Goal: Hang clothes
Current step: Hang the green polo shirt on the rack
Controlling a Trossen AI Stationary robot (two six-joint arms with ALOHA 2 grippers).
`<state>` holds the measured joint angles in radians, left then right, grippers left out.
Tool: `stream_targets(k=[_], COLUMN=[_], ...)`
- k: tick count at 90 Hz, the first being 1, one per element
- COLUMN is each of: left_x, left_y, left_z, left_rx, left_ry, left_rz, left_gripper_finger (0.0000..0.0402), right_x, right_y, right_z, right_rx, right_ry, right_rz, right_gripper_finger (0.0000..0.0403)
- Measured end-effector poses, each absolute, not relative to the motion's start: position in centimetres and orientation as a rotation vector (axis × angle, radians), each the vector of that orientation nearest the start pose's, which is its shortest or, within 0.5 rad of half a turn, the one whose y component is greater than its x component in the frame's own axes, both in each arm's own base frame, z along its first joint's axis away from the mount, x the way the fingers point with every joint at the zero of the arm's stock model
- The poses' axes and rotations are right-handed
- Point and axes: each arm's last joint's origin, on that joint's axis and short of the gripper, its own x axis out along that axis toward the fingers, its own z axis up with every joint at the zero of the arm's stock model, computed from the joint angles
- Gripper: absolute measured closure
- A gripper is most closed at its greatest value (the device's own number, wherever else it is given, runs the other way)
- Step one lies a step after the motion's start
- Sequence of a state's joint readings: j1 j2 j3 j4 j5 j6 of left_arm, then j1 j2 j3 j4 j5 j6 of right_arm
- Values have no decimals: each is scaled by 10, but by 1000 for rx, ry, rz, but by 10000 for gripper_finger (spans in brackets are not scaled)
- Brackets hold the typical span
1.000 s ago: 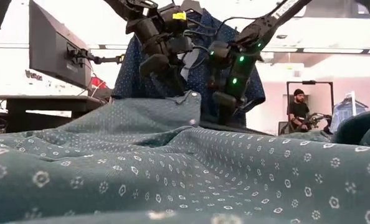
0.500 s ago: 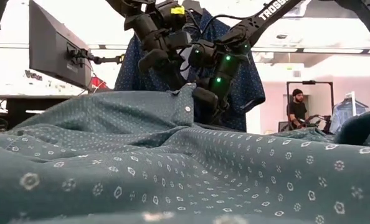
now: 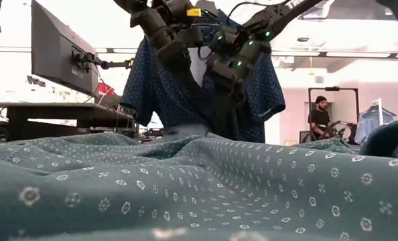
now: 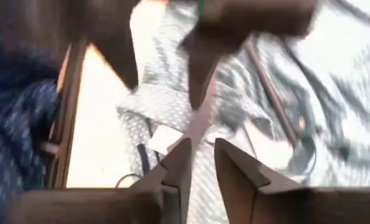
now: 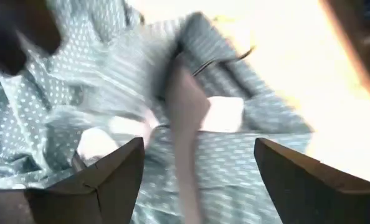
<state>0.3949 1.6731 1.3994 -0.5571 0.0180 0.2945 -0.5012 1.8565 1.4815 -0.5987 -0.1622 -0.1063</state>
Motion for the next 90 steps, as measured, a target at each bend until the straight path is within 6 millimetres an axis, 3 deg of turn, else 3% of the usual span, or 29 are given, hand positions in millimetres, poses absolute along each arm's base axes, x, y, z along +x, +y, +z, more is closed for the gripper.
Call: stream_targets(k=[17,36,56,67,90], left_x=[322,323,343,350,357], left_y=[173,182,153,142,141], left_z=[276,238,208,195,169], left_rx=[-303,-539,-559,-507,-474], left_ry=[842,1007,1148,1208,1280], left_rz=[310,376,336,404,473], left_gripper_finger=[308,295,294,294,294], right_x=[316,288,273,271,273], right_y=[-230,-261,-273,-272,-272], right_z=[264,253,238,231,230], right_rx=[231,269,302,314,284], right_ry=[864,856,867,871,849], right_rz=[-328,-388,-430,-416,-404], right_gripper_finger=[113,112,112,112,112])
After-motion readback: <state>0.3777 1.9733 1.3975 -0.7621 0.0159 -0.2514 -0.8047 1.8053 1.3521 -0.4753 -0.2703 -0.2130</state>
